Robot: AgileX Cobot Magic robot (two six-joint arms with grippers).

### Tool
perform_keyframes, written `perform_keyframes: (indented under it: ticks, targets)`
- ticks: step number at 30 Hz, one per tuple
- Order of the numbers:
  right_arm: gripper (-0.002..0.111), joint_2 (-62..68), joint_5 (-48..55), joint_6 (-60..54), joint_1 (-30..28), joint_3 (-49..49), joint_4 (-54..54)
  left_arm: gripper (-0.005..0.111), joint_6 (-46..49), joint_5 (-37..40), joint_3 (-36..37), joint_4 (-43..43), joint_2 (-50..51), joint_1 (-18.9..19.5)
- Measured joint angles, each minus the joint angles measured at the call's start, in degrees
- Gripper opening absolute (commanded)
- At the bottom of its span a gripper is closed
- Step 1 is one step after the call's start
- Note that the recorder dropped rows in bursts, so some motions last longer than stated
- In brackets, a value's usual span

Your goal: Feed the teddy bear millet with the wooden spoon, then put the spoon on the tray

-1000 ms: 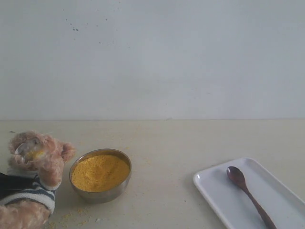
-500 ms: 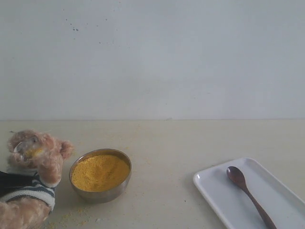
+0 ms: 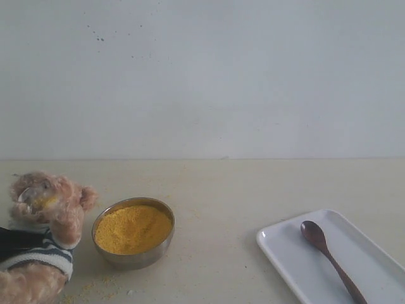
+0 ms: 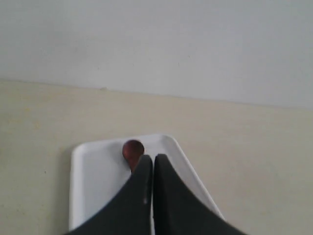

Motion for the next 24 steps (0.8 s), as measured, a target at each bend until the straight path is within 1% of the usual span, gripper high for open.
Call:
perform_keyframes:
  ticks: [2,4,11,17,20,22,24]
  targets:
    - [0.0,-0.38,6.94,0.11,-0.66,0.13,-0.14,0.004,1.3,0.0,0.0,-0.85,0.0,0.0]
    - [0.0,-0.61,9.36,0.11,-0.77,0.26,-1.4,0.004,2.84,0.0,0.0,-1.72,0.0,0.0]
    - [0.0,-0.65,10.1,0.35,-1.01,0.26,-2.44,0.004,9.05,0.12,0.0,-7.01,0.0,0.0]
    - [0.0,-0.65,10.14,0.35,-1.01,0.26,-2.37,0.004,16.63,0.12,-1.46,-7.23,0.0,0.0]
    - [0.0,-0.65,10.14,0.35,-1.01,0.26,-0.77,0.005,18.89,0.12,-2.13,-7.35,0.19,0.0]
    - [0.0,-0.65,10.14,0.35,-1.01,0.26,2.05,0.01,19.31,-0.23,-2.25,-7.35,0.91,0.0]
    - [0.0,-0.65,10.23,0.35,-1.01,0.26,5.86,0.022,19.55,-0.36,-2.34,-7.43,1.54,0.0]
